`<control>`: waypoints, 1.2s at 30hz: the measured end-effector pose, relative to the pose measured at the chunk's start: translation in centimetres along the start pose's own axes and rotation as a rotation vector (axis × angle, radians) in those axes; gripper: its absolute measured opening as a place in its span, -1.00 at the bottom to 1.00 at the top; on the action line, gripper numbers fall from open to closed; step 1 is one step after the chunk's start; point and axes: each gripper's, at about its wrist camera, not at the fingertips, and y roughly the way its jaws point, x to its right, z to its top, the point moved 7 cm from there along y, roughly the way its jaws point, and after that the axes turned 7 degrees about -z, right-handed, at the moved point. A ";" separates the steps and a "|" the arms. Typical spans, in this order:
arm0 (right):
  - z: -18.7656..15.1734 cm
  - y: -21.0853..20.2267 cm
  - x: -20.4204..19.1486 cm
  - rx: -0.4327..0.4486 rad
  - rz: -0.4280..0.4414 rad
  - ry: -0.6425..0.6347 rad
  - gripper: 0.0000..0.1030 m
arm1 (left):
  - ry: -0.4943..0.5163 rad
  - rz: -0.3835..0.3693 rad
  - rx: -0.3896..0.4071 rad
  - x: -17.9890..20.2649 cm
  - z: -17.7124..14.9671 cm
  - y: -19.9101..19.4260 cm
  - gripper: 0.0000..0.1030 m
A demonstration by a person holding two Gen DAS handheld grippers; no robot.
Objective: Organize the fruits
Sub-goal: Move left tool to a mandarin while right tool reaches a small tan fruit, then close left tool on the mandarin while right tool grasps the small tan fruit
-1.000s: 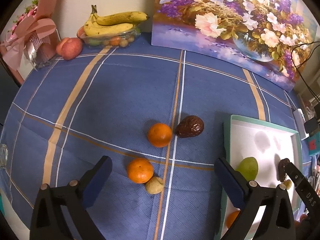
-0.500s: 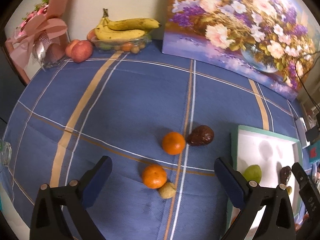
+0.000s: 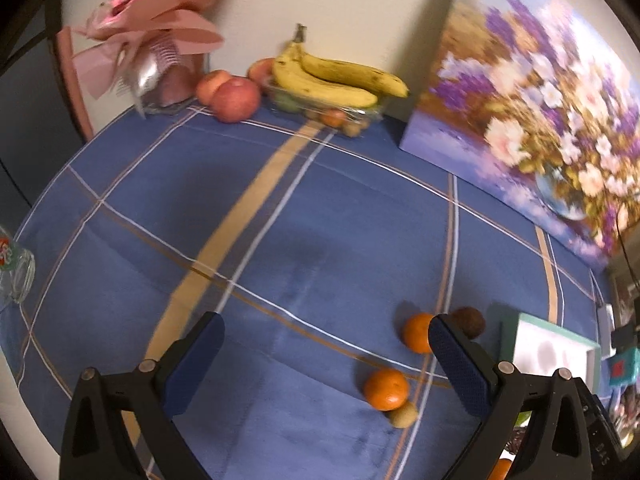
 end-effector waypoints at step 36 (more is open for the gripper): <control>-0.1 0.6 -4.8 -0.045 0.123 0.022 0.66 | -0.007 -0.212 -0.328 3.0 -6.0 6.4 -0.03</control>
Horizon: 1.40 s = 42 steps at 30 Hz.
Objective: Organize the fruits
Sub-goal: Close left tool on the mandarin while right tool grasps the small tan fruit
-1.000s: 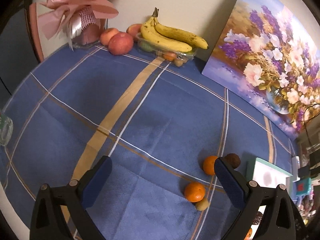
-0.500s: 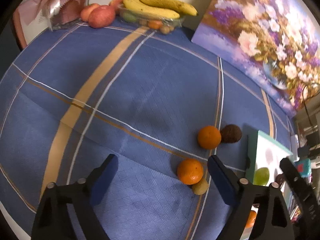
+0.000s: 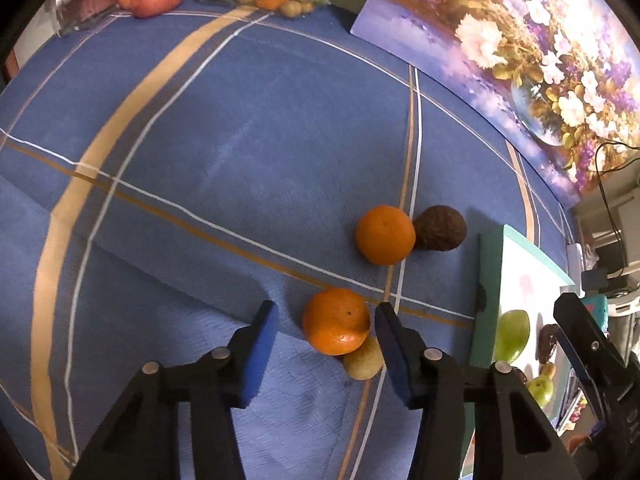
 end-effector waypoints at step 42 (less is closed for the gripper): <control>-8.0 5.5 -11.0 -0.223 0.114 -0.297 -0.32 | -0.134 0.078 0.198 -5.7 2.8 -6.2 -0.28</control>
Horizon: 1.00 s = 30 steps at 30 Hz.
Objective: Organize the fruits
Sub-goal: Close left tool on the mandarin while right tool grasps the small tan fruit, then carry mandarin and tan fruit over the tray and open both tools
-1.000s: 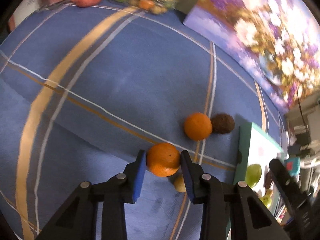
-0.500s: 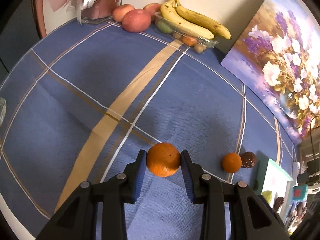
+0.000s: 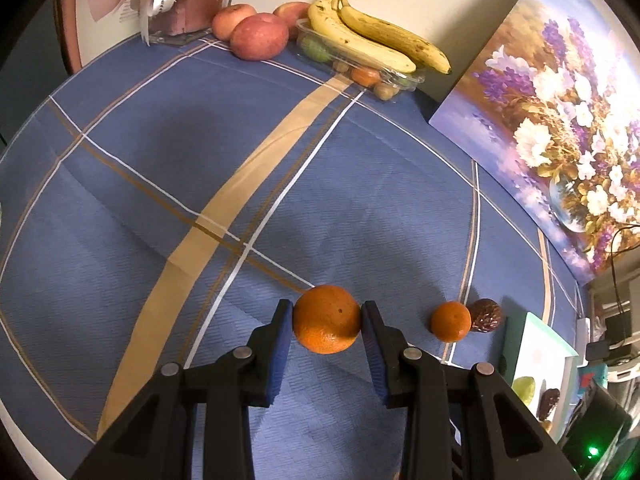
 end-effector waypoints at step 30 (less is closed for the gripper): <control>2.8 -9.4 8.5 0.249 -0.154 0.150 -0.48 | 0.145 -0.155 0.034 7.5 -1.4 -2.7 -0.28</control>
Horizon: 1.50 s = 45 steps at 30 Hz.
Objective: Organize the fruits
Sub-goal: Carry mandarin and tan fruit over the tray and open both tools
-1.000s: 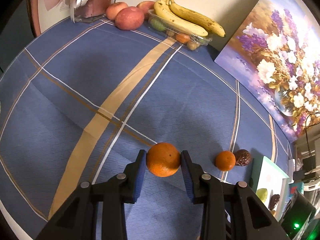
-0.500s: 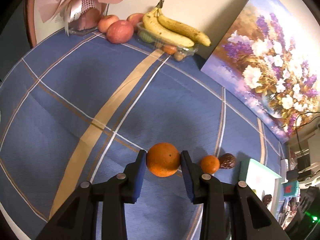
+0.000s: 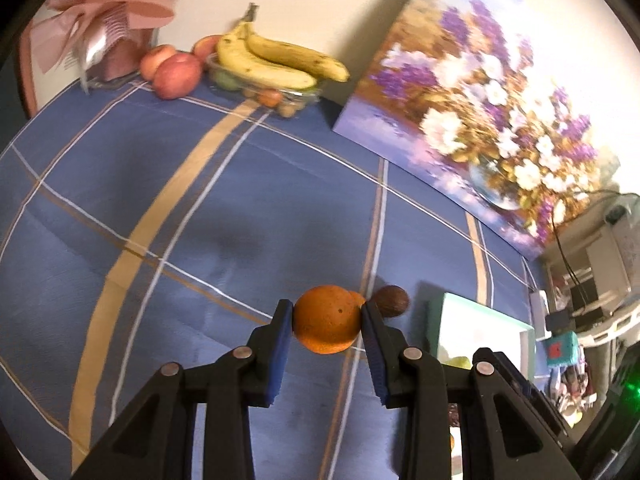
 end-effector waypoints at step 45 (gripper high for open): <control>-3.7 5.4 15.9 -0.201 -0.133 0.331 -0.47 | 0.384 -0.051 -0.324 13.7 -11.9 8.7 -0.28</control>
